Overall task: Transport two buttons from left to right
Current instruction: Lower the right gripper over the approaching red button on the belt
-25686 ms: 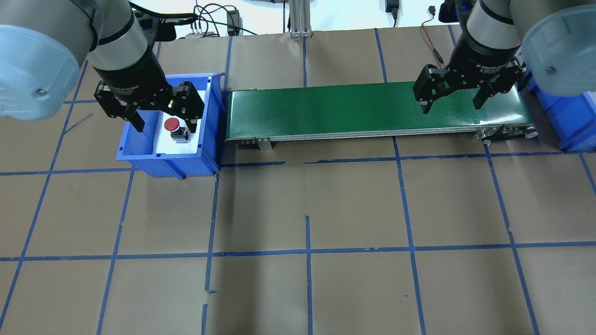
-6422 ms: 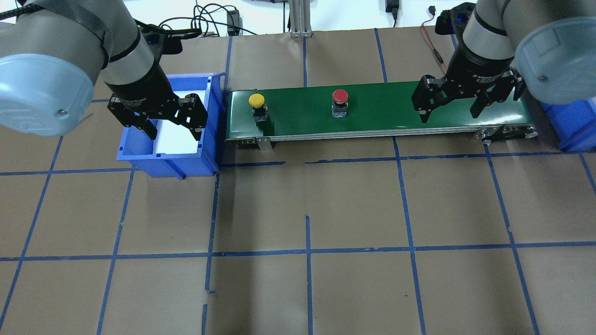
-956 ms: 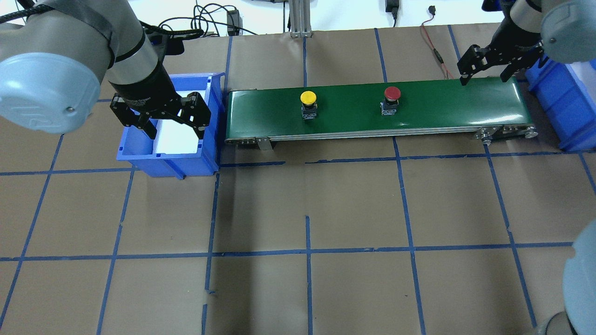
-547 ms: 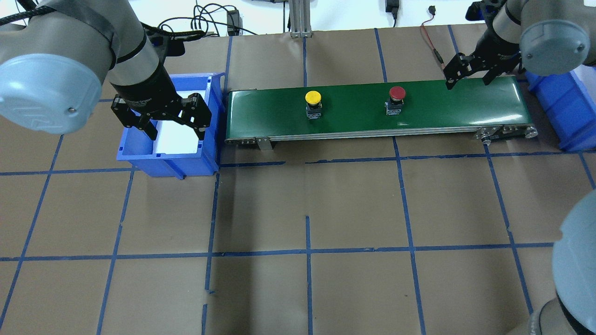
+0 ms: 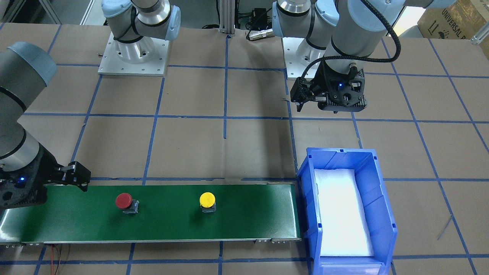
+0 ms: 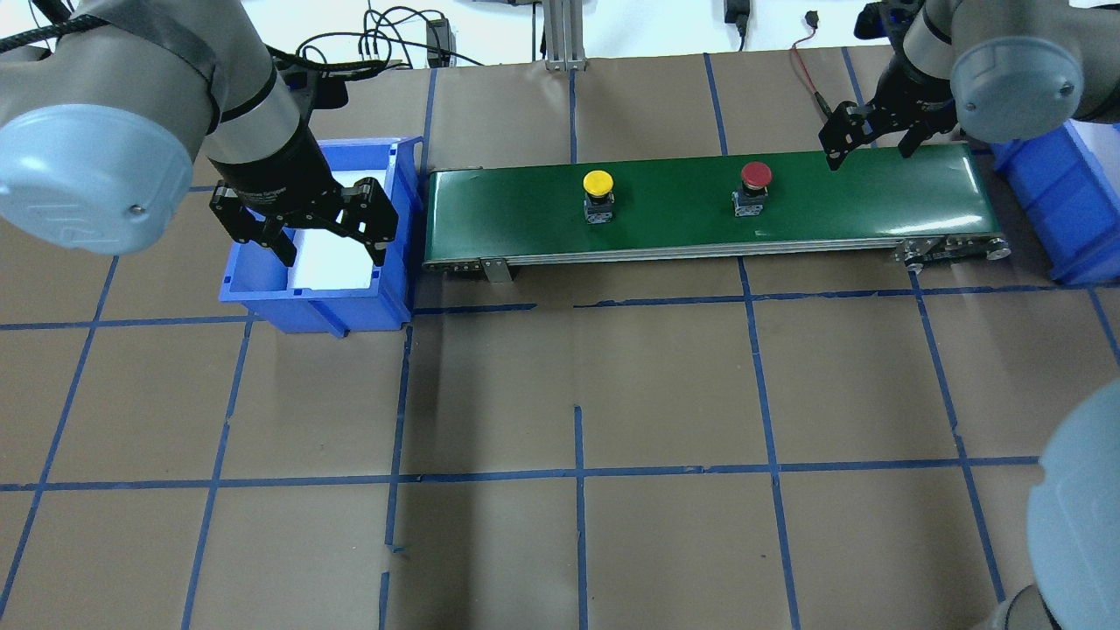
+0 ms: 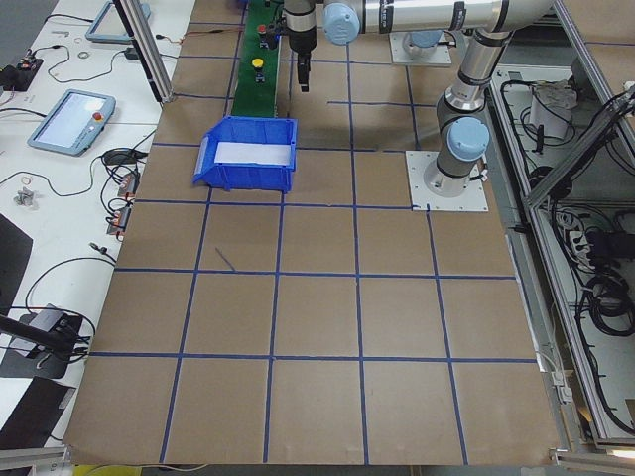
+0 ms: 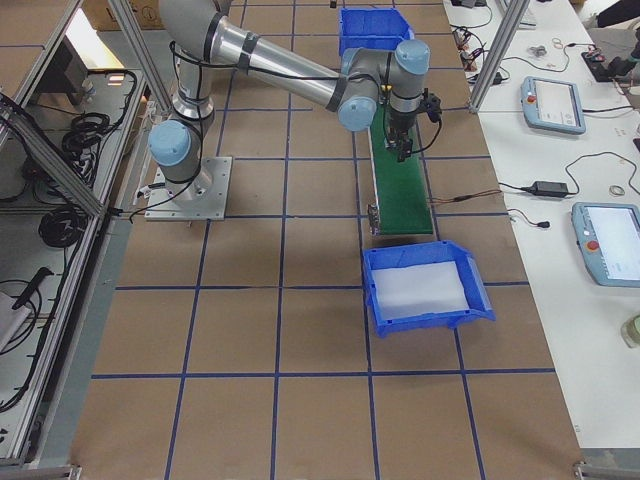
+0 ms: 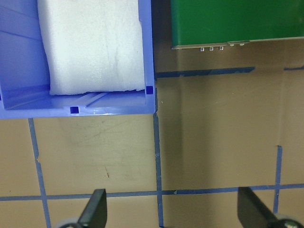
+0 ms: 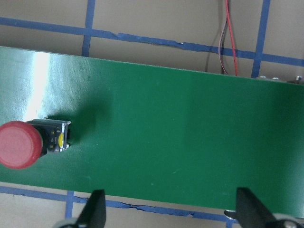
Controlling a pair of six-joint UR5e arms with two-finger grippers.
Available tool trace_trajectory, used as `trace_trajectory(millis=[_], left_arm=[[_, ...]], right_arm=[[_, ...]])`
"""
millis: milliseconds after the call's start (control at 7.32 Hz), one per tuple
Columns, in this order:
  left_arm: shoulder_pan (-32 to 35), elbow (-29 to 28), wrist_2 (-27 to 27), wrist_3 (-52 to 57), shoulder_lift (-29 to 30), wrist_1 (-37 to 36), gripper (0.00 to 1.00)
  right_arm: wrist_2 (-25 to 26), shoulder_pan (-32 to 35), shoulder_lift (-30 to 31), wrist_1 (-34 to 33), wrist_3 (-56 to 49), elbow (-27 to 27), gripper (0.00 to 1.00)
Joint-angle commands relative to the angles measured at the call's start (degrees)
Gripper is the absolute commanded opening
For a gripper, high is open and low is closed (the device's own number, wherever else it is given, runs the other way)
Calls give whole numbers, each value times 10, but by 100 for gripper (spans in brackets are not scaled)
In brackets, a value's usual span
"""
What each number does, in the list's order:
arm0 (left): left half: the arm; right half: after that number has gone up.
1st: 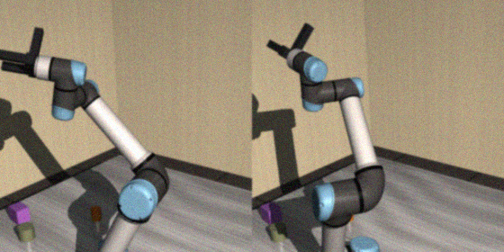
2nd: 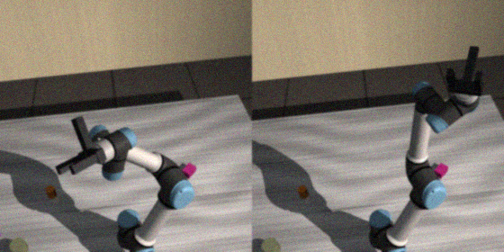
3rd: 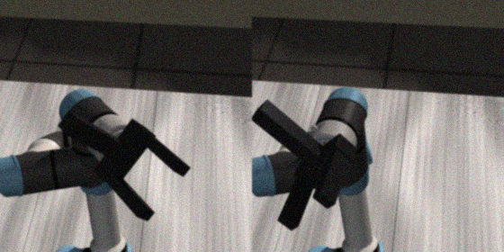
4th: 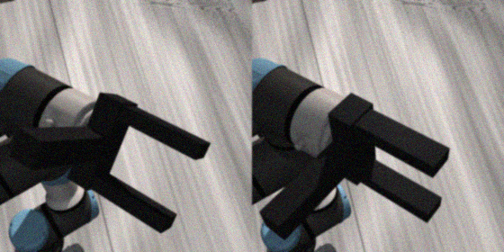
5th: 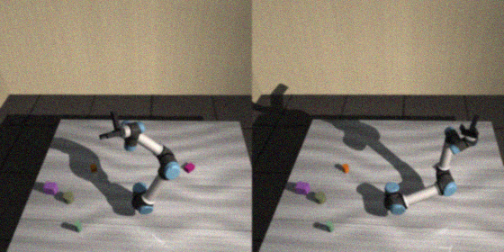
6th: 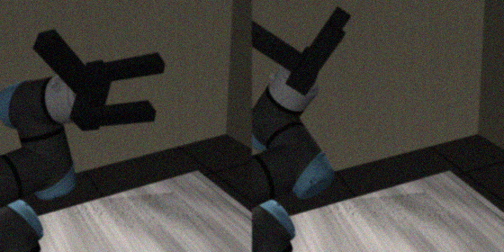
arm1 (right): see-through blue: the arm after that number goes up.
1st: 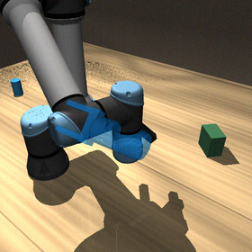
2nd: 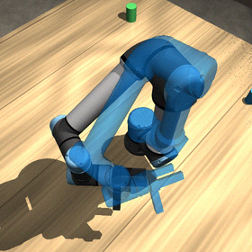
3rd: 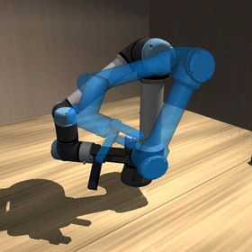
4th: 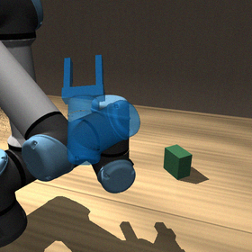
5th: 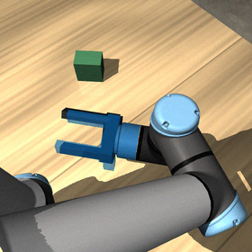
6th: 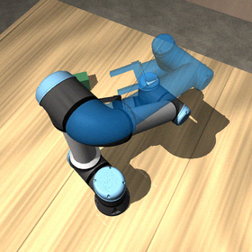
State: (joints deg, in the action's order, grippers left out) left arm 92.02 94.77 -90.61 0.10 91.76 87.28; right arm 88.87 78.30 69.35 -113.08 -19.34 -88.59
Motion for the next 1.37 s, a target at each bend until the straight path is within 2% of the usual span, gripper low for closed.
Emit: trace_trajectory(millis=[0, 273, 820, 1230], left_arm=[[0, 1, 0, 0, 0, 0, 96], [0, 1, 0, 0, 0, 0, 96], [0, 1, 0, 1, 0, 0, 96], [0, 1, 0, 2, 0, 0, 96]], right_arm=[[2, 1, -1, 0, 28, -11, 100], [1, 1, 1, 0, 56, -11, 100], [-25, 1, 0, 0, 54, -9, 100], [-25, 1, -2, 0, 51, -6, 100]])
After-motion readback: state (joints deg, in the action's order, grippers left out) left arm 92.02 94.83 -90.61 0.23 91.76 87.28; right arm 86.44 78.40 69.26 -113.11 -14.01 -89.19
